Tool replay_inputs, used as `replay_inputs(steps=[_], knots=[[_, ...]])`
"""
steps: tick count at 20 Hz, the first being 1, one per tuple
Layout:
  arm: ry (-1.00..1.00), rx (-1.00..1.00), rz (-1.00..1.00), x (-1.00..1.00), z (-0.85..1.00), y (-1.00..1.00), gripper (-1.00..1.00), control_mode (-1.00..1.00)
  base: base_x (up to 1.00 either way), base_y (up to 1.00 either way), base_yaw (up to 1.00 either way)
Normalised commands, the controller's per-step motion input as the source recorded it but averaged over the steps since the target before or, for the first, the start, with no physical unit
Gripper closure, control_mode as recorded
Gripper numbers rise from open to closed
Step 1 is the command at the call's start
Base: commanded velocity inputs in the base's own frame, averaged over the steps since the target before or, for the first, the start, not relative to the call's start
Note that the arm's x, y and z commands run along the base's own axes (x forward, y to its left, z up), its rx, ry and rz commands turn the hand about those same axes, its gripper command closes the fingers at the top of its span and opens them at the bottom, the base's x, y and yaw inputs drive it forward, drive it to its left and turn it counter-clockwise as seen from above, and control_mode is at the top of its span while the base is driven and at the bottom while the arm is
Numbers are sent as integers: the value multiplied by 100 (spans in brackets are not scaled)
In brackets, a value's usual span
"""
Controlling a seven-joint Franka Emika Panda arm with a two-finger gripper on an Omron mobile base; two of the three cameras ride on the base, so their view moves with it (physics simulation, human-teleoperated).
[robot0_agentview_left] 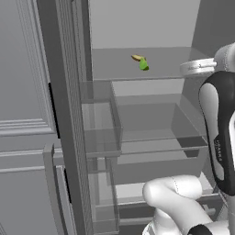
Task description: Grab a lemon wedge from the fridge and one ice cube from the ice bowl, and put them in the glass of lemonade.
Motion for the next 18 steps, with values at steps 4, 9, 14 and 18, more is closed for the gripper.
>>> replay_inputs(steps=[4,9,14,18], knots=[[0,0,3,72,0,6,-100,-100,0,0,0],[0,0,6,72,-2,2,-100,-100,0,0,0],[8,0,4,98,-23,23,-100,-100,0,0,0],[17,0,0,100,-34,47,-100,-100,0,0,0]])
